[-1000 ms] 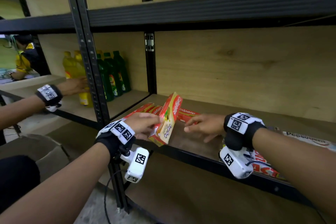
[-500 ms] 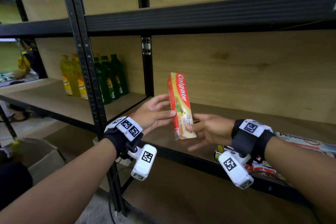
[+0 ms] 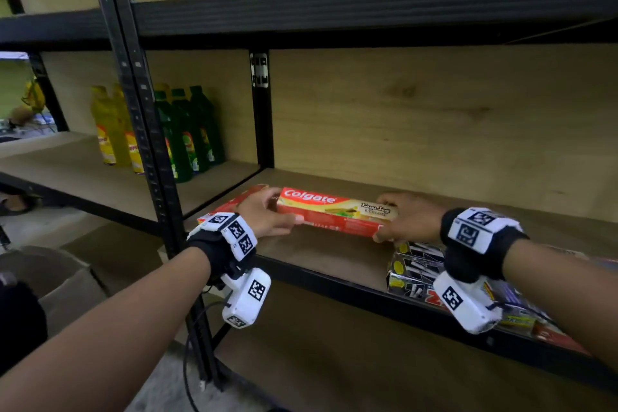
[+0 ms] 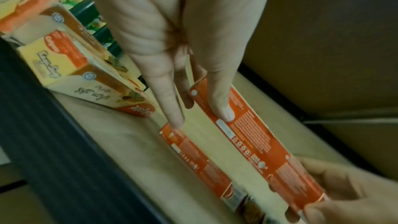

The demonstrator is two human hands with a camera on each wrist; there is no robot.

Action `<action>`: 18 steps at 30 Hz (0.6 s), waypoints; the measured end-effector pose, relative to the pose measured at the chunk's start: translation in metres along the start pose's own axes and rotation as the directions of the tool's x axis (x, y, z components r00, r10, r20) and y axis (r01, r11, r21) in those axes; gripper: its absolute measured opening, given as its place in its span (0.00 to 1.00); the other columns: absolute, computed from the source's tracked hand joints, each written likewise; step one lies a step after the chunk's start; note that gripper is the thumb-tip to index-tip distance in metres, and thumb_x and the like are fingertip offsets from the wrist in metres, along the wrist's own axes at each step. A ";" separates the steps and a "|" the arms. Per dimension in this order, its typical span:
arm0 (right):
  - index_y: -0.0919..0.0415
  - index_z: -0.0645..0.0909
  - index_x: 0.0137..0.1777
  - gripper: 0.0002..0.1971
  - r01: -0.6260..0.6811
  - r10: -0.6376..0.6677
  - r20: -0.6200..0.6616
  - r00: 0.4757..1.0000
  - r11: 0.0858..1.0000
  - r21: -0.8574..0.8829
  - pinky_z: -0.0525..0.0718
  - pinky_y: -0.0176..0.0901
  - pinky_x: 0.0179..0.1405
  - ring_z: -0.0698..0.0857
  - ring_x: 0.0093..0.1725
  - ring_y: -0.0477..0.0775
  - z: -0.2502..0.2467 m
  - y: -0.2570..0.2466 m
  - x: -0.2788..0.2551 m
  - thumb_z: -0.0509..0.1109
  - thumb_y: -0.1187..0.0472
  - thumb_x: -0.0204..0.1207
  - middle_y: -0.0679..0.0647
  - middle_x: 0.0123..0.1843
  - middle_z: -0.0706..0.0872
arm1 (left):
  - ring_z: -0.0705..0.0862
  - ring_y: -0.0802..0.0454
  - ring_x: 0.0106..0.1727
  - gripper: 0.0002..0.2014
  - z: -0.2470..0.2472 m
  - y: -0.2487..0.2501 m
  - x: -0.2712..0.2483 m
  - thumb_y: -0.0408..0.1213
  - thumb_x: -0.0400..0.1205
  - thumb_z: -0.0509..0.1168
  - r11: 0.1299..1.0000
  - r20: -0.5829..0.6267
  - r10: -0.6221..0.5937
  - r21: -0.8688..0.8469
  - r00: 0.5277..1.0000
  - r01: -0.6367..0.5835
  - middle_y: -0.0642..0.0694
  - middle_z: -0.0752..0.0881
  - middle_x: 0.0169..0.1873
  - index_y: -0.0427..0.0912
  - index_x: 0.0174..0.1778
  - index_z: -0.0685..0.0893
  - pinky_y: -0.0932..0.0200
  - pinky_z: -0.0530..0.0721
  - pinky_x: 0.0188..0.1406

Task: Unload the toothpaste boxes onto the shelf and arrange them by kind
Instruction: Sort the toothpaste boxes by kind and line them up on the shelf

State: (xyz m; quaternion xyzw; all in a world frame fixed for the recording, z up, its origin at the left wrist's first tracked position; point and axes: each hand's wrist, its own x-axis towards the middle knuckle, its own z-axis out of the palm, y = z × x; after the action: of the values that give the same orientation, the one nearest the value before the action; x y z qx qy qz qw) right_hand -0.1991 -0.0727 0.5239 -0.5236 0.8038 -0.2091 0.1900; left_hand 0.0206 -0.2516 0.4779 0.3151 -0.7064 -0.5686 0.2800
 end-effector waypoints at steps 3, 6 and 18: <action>0.49 0.76 0.69 0.32 0.023 -0.044 -0.067 0.997 0.958 -0.285 0.80 0.38 0.41 0.84 0.46 0.48 0.010 0.001 0.006 0.83 0.51 0.65 0.46 0.54 0.84 | 0.86 0.55 0.58 0.38 -0.003 -0.010 0.006 0.54 0.61 0.82 0.880 -0.009 0.019 0.475 1.000 -0.013 0.54 0.88 0.58 0.52 0.68 0.80 0.46 0.83 0.65; 0.49 0.78 0.68 0.31 0.042 -0.046 0.000 0.999 0.908 -0.417 0.75 0.36 0.43 0.80 0.49 0.48 0.015 -0.002 0.011 0.82 0.46 0.64 0.47 0.57 0.83 | 0.82 0.51 0.65 0.39 -0.004 -0.006 0.011 0.57 0.64 0.80 0.683 -0.003 -0.090 0.727 0.996 0.064 0.53 0.84 0.65 0.54 0.71 0.78 0.51 0.77 0.69; 0.53 0.84 0.61 0.26 0.078 -0.001 0.139 0.990 0.830 -0.552 0.87 0.46 0.51 0.85 0.51 0.53 0.032 -0.014 0.036 0.79 0.43 0.65 0.51 0.54 0.87 | 0.87 0.46 0.53 0.34 -0.004 0.005 0.039 0.48 0.71 0.79 0.477 0.044 -0.226 0.876 0.973 0.071 0.45 0.86 0.62 0.44 0.72 0.78 0.58 0.83 0.55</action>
State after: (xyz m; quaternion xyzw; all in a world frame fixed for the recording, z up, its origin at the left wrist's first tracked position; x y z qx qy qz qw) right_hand -0.1857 -0.1148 0.5015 -0.5855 0.8043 0.0647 0.0781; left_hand -0.0019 -0.2833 0.4851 0.4284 -0.8854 -0.1789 -0.0227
